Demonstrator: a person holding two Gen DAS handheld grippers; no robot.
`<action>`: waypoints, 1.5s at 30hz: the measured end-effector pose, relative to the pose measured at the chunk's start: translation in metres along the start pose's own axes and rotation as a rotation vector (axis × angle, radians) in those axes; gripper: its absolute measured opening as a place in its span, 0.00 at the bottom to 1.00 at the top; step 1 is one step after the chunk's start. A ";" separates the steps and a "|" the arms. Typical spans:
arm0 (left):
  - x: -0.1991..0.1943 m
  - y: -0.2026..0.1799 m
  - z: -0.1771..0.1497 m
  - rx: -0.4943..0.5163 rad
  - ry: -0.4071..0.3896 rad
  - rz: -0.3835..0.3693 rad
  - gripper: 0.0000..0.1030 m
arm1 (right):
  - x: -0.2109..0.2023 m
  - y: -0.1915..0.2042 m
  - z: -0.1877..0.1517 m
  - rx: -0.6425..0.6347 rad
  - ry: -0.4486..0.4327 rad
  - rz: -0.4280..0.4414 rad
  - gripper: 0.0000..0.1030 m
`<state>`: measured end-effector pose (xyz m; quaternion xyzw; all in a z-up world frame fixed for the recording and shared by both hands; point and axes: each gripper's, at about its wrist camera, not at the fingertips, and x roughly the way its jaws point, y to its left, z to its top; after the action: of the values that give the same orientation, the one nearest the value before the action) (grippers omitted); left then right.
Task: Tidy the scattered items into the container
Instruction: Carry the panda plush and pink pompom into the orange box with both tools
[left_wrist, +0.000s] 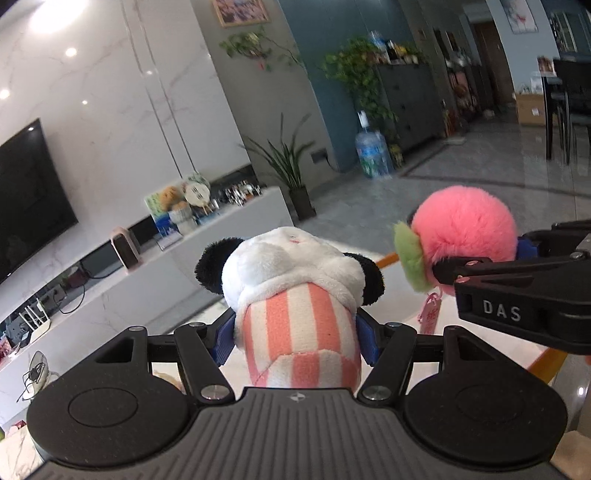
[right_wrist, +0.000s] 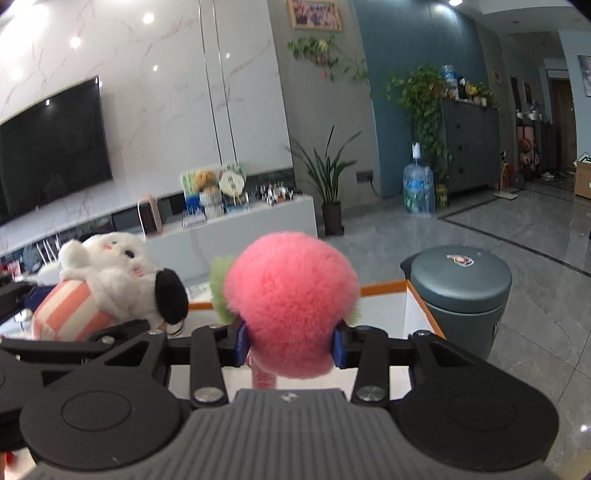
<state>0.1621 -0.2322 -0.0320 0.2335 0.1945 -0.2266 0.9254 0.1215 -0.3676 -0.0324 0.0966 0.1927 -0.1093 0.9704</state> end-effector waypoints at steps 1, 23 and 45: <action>0.007 -0.004 0.001 0.010 0.015 -0.003 0.72 | 0.006 -0.004 0.000 -0.005 0.017 0.003 0.43; 0.099 -0.029 -0.027 0.185 0.298 -0.057 0.73 | 0.117 -0.003 0.006 -0.034 0.421 0.198 0.43; 0.103 -0.027 -0.032 0.175 0.319 -0.043 0.78 | 0.104 -0.011 -0.013 0.124 0.395 0.053 0.60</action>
<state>0.2250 -0.2707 -0.1152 0.3418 0.3233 -0.2226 0.8539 0.2080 -0.3936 -0.0872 0.1809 0.3694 -0.0745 0.9084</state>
